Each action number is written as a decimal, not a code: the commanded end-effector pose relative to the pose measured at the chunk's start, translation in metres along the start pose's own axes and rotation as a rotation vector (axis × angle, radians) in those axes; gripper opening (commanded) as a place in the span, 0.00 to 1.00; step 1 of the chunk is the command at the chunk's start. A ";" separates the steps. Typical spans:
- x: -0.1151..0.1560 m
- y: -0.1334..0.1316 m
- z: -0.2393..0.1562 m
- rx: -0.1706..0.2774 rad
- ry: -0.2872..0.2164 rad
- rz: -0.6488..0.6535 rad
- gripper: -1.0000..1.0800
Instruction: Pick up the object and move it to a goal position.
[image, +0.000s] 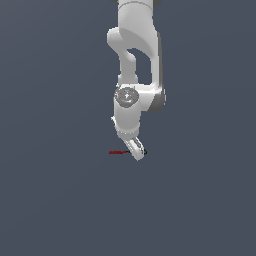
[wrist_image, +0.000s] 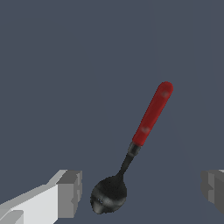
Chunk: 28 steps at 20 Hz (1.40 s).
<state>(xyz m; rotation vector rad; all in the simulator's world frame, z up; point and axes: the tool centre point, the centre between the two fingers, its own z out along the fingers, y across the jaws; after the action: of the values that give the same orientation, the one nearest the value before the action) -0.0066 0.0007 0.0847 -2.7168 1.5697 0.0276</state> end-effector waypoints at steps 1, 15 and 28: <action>0.000 0.000 0.004 0.001 0.002 0.073 0.96; -0.001 0.002 0.022 0.008 0.013 0.376 0.96; -0.001 0.002 0.029 0.009 0.015 0.419 0.96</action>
<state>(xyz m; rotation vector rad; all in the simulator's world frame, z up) -0.0088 0.0008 0.0582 -2.3340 2.1021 -0.0002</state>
